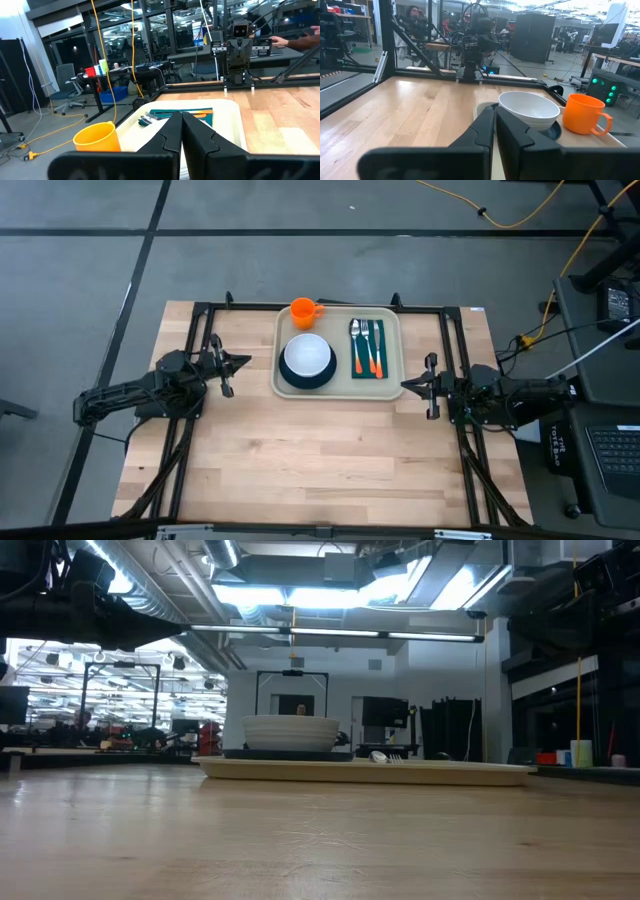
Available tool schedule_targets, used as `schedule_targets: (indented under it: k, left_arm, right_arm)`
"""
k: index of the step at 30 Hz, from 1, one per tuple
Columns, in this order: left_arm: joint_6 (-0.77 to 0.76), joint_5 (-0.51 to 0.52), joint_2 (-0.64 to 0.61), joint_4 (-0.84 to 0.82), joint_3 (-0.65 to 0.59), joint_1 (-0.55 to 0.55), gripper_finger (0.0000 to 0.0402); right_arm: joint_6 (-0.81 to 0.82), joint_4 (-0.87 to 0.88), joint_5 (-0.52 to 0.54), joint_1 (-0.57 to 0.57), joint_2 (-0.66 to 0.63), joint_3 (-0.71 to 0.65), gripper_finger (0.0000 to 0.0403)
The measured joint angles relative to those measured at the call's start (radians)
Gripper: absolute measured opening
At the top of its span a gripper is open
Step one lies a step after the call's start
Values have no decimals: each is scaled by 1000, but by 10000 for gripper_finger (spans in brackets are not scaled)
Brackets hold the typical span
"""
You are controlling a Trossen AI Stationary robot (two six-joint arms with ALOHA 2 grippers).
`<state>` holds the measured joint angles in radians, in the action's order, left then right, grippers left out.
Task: Set up tray
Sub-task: Return to Home Position
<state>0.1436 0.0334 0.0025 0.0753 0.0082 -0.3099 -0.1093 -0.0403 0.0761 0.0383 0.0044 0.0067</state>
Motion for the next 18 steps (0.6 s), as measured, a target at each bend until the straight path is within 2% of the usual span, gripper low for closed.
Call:
schedule_targets:
  k: [18]
  left_arm:
    - [0,0,0,0,0,0,4]
  right_arm:
    - [1,0,0,0,0,0,23]
